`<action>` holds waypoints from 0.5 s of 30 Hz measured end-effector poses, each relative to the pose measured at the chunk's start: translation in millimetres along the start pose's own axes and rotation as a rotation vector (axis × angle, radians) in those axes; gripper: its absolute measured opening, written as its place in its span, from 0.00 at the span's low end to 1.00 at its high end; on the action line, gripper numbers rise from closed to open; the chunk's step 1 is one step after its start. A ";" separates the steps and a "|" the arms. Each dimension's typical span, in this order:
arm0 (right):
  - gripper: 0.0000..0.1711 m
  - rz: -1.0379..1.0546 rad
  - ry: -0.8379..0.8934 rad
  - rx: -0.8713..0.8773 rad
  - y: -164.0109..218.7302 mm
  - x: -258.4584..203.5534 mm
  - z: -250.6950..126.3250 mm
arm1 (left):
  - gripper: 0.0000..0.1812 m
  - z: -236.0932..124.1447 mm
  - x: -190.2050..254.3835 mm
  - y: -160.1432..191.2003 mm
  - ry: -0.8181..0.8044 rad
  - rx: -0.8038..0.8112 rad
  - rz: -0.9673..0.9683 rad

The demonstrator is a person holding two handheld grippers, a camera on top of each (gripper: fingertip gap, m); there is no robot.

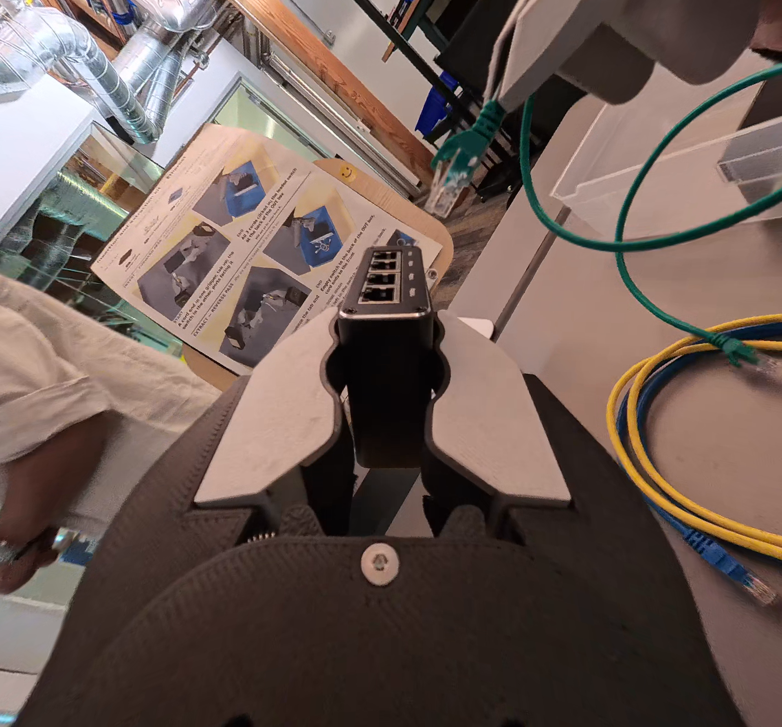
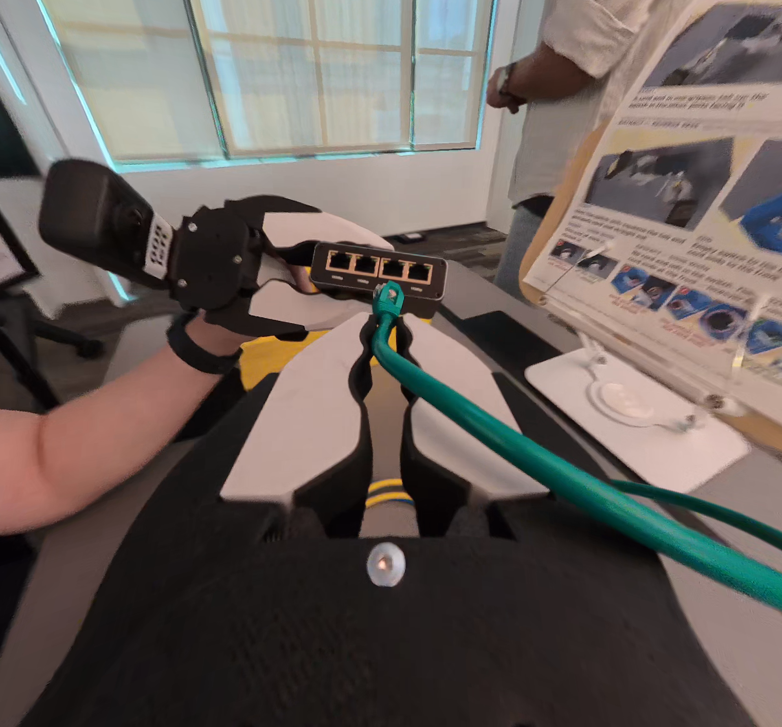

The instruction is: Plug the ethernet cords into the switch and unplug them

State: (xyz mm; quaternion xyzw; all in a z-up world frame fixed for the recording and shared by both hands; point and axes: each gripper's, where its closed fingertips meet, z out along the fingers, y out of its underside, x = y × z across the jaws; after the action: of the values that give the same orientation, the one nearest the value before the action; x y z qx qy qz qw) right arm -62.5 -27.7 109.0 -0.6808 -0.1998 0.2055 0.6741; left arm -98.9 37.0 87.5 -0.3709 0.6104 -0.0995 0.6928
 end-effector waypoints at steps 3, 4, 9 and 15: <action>0.05 0.138 -0.096 0.079 0.4 6.9 -0.9 | 0.20 0.8 -1.0 3.8 -0.007 -0.021 0.012; 0.05 0.161 -0.113 0.104 -0.2 10.0 -2.3 | 0.20 1.3 -1.3 4.3 -0.009 -0.022 0.011; 0.05 0.141 -0.093 0.136 -0.1 25.6 -12.1 | 0.20 6.4 0.7 6.0 -0.015 -0.039 0.056; 0.05 -0.016 -0.079 0.160 -11.5 18.2 -20.2 | 0.20 9.2 3.5 -12.4 0.000 0.011 0.109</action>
State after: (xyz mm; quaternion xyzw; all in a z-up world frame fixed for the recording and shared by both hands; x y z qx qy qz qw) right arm -36.2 -34.5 120.4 -0.6143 -0.2145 0.2423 0.7196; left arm -85.7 29.7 92.5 -0.3332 0.6292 -0.0648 0.6992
